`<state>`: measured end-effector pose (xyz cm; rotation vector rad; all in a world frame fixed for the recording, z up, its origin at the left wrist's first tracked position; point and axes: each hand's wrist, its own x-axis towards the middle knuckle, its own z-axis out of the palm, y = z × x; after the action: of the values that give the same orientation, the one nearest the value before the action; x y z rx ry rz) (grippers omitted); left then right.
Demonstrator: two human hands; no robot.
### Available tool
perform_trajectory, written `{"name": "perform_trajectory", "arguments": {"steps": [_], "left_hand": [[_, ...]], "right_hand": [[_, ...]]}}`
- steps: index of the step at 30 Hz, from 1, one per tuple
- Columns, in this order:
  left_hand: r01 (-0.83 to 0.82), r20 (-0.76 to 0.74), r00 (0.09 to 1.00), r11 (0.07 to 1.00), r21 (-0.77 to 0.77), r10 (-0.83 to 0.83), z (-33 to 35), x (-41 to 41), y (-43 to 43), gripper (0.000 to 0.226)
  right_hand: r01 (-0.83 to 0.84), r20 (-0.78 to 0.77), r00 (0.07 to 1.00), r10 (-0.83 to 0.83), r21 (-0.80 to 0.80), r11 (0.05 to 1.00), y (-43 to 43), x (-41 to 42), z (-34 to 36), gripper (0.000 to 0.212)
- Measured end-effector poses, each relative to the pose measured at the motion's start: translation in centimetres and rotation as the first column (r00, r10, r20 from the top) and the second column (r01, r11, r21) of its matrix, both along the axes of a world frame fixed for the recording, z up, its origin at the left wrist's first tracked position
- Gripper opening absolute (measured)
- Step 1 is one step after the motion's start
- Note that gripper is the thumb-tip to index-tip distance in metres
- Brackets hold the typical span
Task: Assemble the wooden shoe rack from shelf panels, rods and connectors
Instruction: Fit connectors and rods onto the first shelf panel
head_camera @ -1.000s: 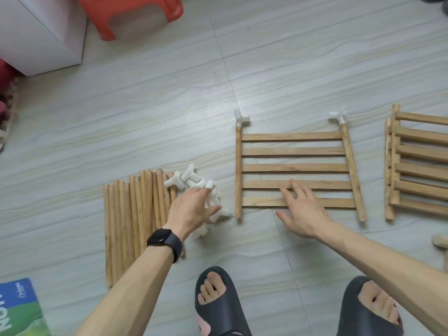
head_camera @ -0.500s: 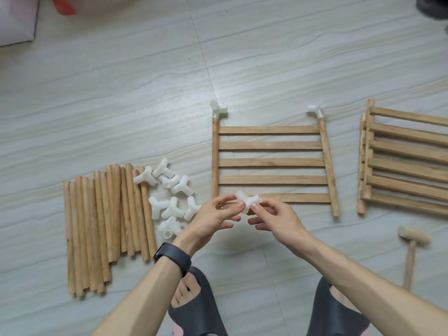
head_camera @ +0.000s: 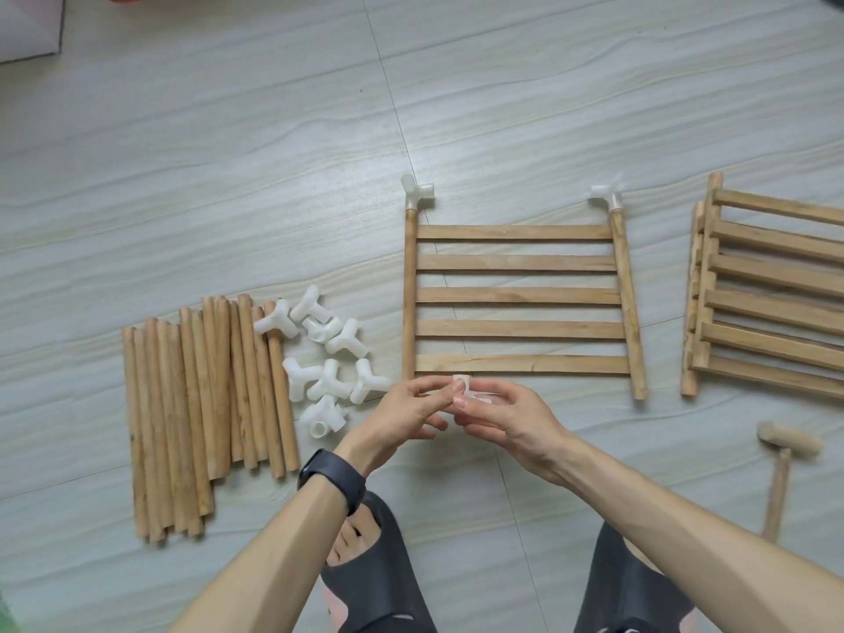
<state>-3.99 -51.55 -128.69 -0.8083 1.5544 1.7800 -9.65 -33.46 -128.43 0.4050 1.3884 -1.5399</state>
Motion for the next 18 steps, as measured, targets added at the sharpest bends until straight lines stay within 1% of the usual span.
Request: {"name": "perform_trajectory", "arguments": {"steps": [1,2,3,4,5,6,7,8,9,11,12,14,15,17,18], "left_hand": [[0.001,-0.002,1.000,0.999,-0.044,-0.001,-0.2,0.0,0.0,0.032],[-0.013,-0.019,1.000,0.992,-0.128,0.010,-0.3,0.0,0.1,0.027],[-0.045,-0.058,0.998,0.966,-0.256,0.031,-0.6,-0.1,0.1,0.020],[-0.093,-0.115,0.992,0.903,-0.420,0.049,-0.9,-0.3,-0.1,0.013],[-0.139,-0.166,0.985,0.799,-0.585,0.050,-1.0,-0.7,-0.5,0.010],[-0.158,-0.196,0.980,0.692,-0.704,0.025,-1.0,-1.0,-0.9,0.014],[-0.136,-0.190,0.982,0.625,-0.769,-0.021,-1.1,-1.5,-1.4,0.022],[-0.066,-0.142,0.987,0.599,-0.798,-0.080,-1.3,-2.0,-1.9,0.030],[0.040,-0.062,0.987,0.594,-0.803,-0.149,-1.4,-2.5,-2.3,0.035],[0.232,0.090,0.959,0.565,-0.791,-0.268,-1.8,-3.5,-2.4,0.034],[0.273,0.123,0.947,0.544,-0.793,-0.297,-2.0,-3.8,-2.2,0.030],[0.279,0.138,0.948,0.536,-0.797,-0.288,-2.1,-4.4,-2.0,0.023],[0.275,0.145,0.953,0.556,-0.784,-0.267,-2.1,-4.7,-1.9,0.020],[0.249,0.145,0.966,0.628,-0.737,-0.213,-2.0,-5.2,-1.8,0.015],[0.212,0.129,0.977,0.678,-0.703,-0.172,-2.0,-5.3,-1.7,0.015]], "right_hand": [[-0.012,-0.012,1.000,0.013,0.019,1.000,0.0,0.0,-0.2,0.078],[-0.020,-0.030,0.999,0.021,0.044,0.999,0.0,0.0,-0.4,0.078],[-0.027,-0.054,0.998,0.031,0.074,0.997,0.1,0.0,-0.7,0.076],[-0.036,-0.076,0.996,0.044,0.106,0.994,0.1,0.0,-0.9,0.072],[-0.053,-0.090,0.994,0.065,0.135,0.989,0.1,0.0,-1.1,0.069],[-0.080,-0.091,0.991,0.095,0.155,0.985,0.2,0.1,-1.3,0.067],[-0.110,-0.080,0.989,0.124,0.160,0.981,0.3,0.1,-1.5,0.067],[-0.133,-0.064,0.987,0.145,0.155,0.979,0.4,0.2,-1.7,0.067],[-0.149,-0.051,0.986,0.158,0.145,0.978,0.5,0.3,-1.9,0.068],[-0.169,-0.041,0.984,0.176,0.136,0.976,0.7,0.4,-2.1,0.066],[-0.179,-0.037,0.982,0.186,0.138,0.974,0.8,0.5,-2.2,0.065],[-0.198,-0.016,0.979,0.203,0.149,0.969,0.9,0.6,-2.6,0.063],[-0.206,-0.006,0.978,0.210,0.155,0.966,0.9,0.6,-2.7,0.064],[-0.219,0.005,0.975,0.220,0.153,0.964,0.9,0.8,-3.0,0.063],[-0.223,0.010,0.975,0.224,0.151,0.963,0.9,0.8,-3.0,0.062]]}}
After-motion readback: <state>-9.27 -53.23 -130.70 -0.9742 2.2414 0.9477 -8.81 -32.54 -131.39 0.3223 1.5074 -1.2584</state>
